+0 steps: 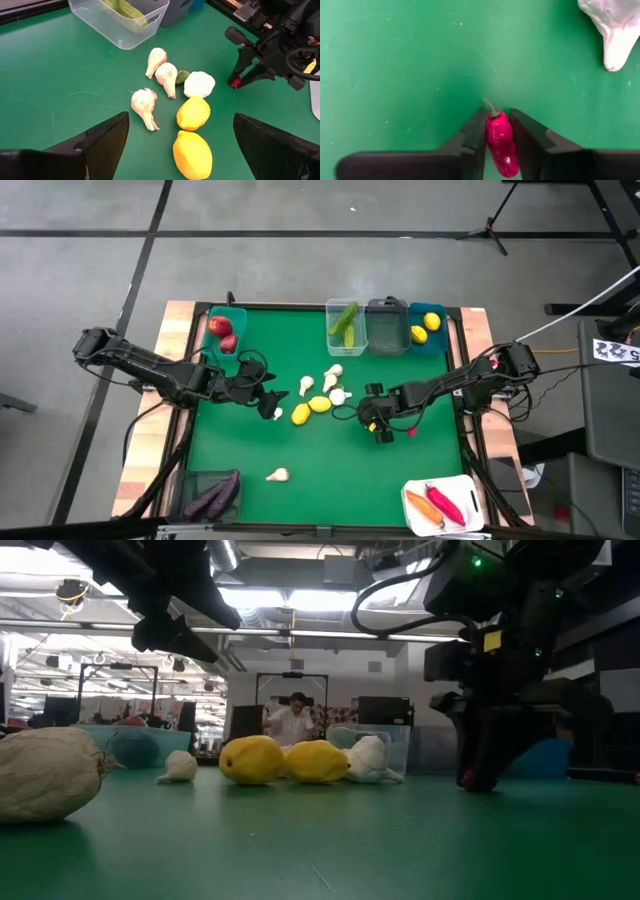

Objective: Sort produce into baskets
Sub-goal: Put the red chili into the white bin

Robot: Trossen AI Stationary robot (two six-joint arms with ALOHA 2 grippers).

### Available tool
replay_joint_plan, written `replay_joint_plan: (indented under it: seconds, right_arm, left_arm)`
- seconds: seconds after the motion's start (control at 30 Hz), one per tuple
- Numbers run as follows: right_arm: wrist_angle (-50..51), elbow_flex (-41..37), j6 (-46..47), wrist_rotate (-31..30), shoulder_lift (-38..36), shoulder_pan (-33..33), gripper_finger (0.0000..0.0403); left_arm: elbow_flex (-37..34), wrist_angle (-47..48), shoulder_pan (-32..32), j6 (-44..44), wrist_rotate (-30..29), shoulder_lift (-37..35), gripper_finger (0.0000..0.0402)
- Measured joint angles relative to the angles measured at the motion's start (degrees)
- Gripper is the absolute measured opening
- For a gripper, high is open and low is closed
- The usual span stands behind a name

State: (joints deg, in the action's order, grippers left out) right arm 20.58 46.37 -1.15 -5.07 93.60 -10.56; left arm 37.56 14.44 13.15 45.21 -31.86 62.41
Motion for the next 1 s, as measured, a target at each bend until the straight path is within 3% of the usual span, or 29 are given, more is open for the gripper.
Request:
replay_joint_plan:
  seconds: [0.13, 0.33, 0.6, 0.8, 1.0]
  right_arm:
    - [0.0, 0.0, 0.9, 0.6, -0.1, 0.1, 0.0057]
    - [2.3, 1.1, 2.4, 0.8, -2.4, 0.1, 0.0062]
    - [13.3, 6.4, 7.2, 3.4, -8.1, -1.2, 0.0064]
    - [19.2, 8.8, 16.3, 7.5, -12.3, -6.5, 0.0064]
    - [20.5, 9.2, 32.5, 11.4, -15.3, -16.3, 0.0064]
  left_arm:
    - [0.0, 0.0, 0.0, 0.7, 0.0, 0.0, 0.0349]
    - [0.0, -0.1, 0.0, 0.9, 0.0, 0.0, 0.0349]
    - [0.0, 0.0, 0.0, 0.9, 0.0, 0.0, 0.0349]
    - [0.0, 0.0, 0.0, 0.7, -0.2, 0.0, 0.0349]
    - [0.0, 0.0, 0.0, 0.7, -0.4, 0.0, 0.0349]
